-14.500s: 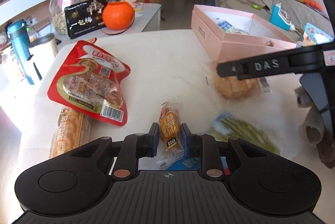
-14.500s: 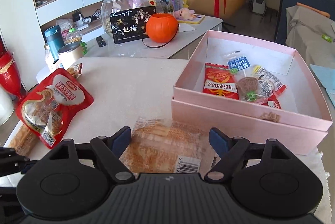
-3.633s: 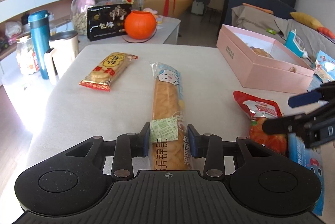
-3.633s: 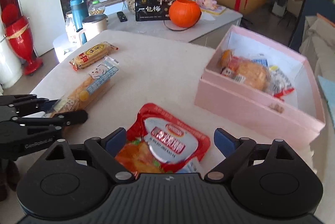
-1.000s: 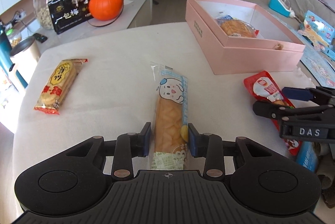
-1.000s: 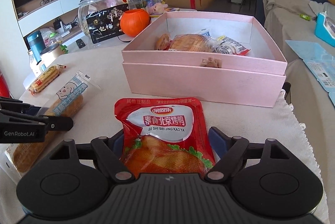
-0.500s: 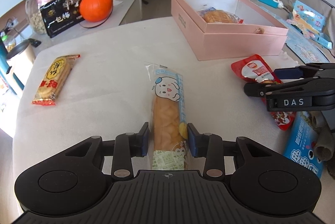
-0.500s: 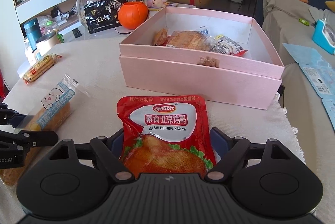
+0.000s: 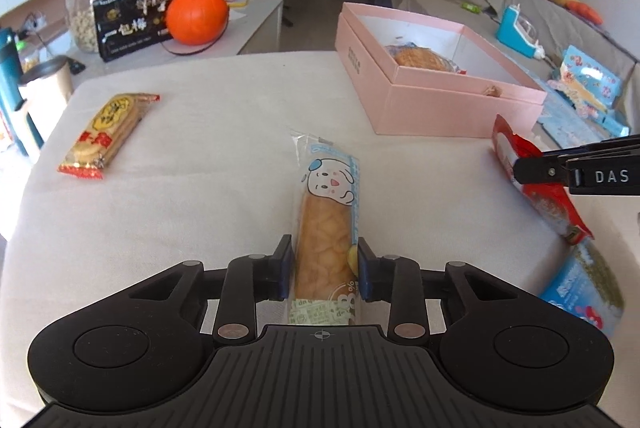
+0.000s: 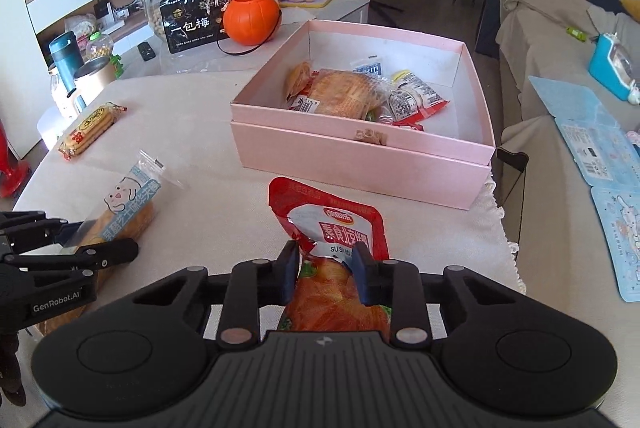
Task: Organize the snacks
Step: 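Lift the roast-chicken packet with the right gripper while the left holds the bread-stick packet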
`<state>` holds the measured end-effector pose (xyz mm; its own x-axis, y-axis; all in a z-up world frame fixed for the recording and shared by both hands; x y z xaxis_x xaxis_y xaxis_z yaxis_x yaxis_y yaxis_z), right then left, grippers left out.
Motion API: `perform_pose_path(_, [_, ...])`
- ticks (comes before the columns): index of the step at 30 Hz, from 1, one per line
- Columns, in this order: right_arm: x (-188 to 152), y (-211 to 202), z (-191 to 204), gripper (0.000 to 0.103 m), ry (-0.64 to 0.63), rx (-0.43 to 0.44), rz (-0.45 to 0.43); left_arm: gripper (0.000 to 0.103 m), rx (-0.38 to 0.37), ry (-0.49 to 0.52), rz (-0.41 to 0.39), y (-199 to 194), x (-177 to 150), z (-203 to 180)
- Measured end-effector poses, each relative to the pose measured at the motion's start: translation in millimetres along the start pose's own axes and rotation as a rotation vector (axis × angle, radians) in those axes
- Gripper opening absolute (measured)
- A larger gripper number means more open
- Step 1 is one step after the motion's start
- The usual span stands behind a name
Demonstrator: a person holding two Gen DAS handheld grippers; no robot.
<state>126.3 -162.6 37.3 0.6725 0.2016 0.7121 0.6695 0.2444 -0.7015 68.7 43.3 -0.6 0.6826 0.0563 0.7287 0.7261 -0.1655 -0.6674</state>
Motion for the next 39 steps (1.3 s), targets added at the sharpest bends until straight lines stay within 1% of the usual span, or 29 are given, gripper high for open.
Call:
perform_pose_path(3, [5.1, -4.1, -4.0, 0.026, 0.035, 0.001, -0.001, 0.035, -0.044, -0.04, 0.007, -3.0, -3.3, -1.3])
perform_pose_path(6, [6.2, -2.4, -2.1, 0.026, 0.033, -0.021, -0.008, 0.035, -0.038, -0.03, -0.006, -2.1, -7.2, -6.8])
perform_pose_path(8, [2.2, 3.1, 1.8, 0.026, 0.018, -0.021, -0.004, 0.035, -0.029, -0.018, -0.013, -1.4, -8.1, -10.2])
perform_pose_path(9, [-0.7, 6.8, 3.9, 0.031, 0.009, -0.021, 0.003, 0.035, -0.025, -0.011, -0.015, -0.9, -8.0, -11.4])
perform_pose_path(11, [-8.7, 15.2, 7.4, 0.047, -0.007, -0.026, 0.019, 0.035, -0.016, 0.005, -0.013, 0.1, -7.9, -14.5])
perform_pose_path(12, [-12.1, 19.0, 8.1, 0.065, -0.009, -0.028, 0.026, 0.035, -0.012, 0.01, -0.012, 0.6, -7.7, -15.5])
perform_pose_path(13, [-16.5, 23.4, 8.3, 0.076, -0.009, -0.029, 0.024, 0.035, -0.007, 0.016, -0.008, 1.1, -7.3, -16.7])
perform_pose_path(15, [-23.2, 29.2, 7.9, 0.079, -0.019, -0.045, 0.01, 0.036, 0.006, 0.03, -0.002, 2.1, -6.4, -19.5])
perform_pose_path(16, [-25.7, 31.2, 7.3, 0.085, -0.027, -0.062, 0.0, 0.036, 0.012, 0.036, 0.001, 2.7, -6.1, -21.0])
perform_pose_path(18, [-29.0, 32.5, 3.4, 0.091, -0.015, -0.08, -0.022, 0.036, 0.023, 0.045, 0.003, 4.0, -5.3, -22.9])
perform_pose_path(21, [-32.1, 34.0, -7.4, 0.094, 0.058, -0.049, -0.023, 0.036, 0.033, 0.052, 0.0, 5.4, -5.5, -28.5])
perform_pose_path(26, [-36.7, 31.7, -6.0, 0.095, 0.039, -0.04, -0.03, 0.036, 0.031, 0.039, -0.012, 6.8, -4.9, -28.5])
perform_pose_path(29, [-35.2, 31.1, -9.6, 0.095, 0.035, -0.01, -0.017, 0.036, 0.024, 0.026, -0.014, 6.4, -4.9, -25.8])
perform_pose_path(31, [-33.0, 29.0, -13.0, 0.087, 0.03, 0.002, -0.006, 0.036, 0.017, 0.012, -0.022, 5.4, -6.1, -24.0])
perform_pose_path(32, [-31.6, 27.8, -15.1, 0.085, 0.03, 0.007, 0.004, 0.036, 0.014, 0.005, -0.027, 4.8, -6.9, -23.1])
perform_pose_path(33, [-29.2, 26.4, -18.3, 0.083, 0.041, 0.023, 0.018, 0.036, 0.011, -0.001, -0.032, 4.4, -7.7, -22.3])
perform_pose_path(34, [-26.5, 24.7, -23.3, 0.078, 0.065, 0.041, 0.033, 0.036, 0.007, -0.007, -0.039, 4.2, -8.4, -20.6])
perform_pose_path(35, [-23.2, 23.1, -29.2, 0.075, 0.093, 0.062, 0.046, 0.036, 0.004, -0.014, -0.044, 3.9, -9.0, -19.6])
perform_pose_path(36, [-20.2, 20.5, -34.2, 0.068, 0.116, 0.086, 0.055, 0.036, 0.001, -0.023, -0.048, 3.6, -9.6, -18.4])
perform_pose_path(37, [-17.3, 17.5, -38.0, 0.056, 0.129, 0.105, 0.06, 0.036, -0.003, -0.035, -0.053, 3.3, -10.0, -17.8])
perform_pose_path(38, [-14.0, 13.6, -41.6, 0.051, 0.141, 0.128, 0.065, 0.036, -0.006, -0.041, -0.055, 3.1, -10.2, -17.0])
perform_pose_path(39, [-10.8, 9.7, -46.1, 0.048, 0.156, 0.137, 0.076, 0.036, -0.008, -0.045, -0.056, 3.0, -10.2, -16.8])
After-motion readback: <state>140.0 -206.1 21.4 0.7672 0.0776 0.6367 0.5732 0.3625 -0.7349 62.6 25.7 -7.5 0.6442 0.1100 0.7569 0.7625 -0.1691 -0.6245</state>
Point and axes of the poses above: each gripper's, at about its wrist camera, not at the fingertips, and y roughly the way its jaws point, z to its left, x to its top, the point moved 3 cm from there along y, roughly the way its jaws point, and after that the axes turned 5 degrees about -z, right-handed, at the moved point
